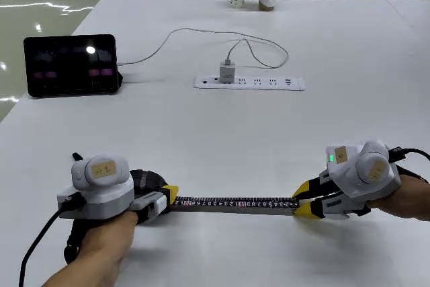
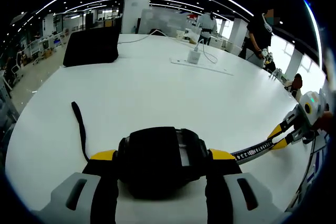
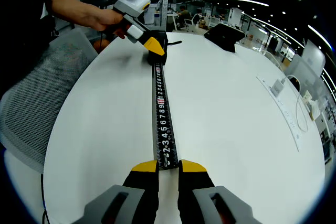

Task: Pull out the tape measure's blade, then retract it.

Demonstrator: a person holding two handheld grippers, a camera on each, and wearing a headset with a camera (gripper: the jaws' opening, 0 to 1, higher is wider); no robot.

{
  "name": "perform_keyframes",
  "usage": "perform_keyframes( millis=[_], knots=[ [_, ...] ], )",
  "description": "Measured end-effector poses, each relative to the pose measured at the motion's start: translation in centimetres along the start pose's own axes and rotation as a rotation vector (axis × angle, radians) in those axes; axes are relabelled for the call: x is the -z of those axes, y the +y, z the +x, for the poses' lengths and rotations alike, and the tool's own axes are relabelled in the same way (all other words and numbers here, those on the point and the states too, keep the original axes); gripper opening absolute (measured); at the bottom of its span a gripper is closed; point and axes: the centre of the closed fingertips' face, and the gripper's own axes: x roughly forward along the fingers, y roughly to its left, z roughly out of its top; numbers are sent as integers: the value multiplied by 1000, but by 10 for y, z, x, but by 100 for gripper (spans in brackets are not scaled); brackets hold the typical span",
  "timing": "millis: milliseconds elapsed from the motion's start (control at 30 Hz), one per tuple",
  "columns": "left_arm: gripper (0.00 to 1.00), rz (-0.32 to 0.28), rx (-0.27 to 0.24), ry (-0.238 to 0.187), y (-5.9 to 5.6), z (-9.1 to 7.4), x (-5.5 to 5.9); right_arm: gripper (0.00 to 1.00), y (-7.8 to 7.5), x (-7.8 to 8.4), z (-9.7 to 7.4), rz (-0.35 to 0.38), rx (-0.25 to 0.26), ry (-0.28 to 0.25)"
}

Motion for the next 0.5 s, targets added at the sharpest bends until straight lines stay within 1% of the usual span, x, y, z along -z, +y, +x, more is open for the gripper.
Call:
perform_keyframes(
  millis=[100,500],
  knots=[
    [61,6,-1,-7,0,0,0,9,0,0,0,1,1,2],
    [59,19,5,5,2,-1,1,9,0,1,0,5,2,4]
  ],
)
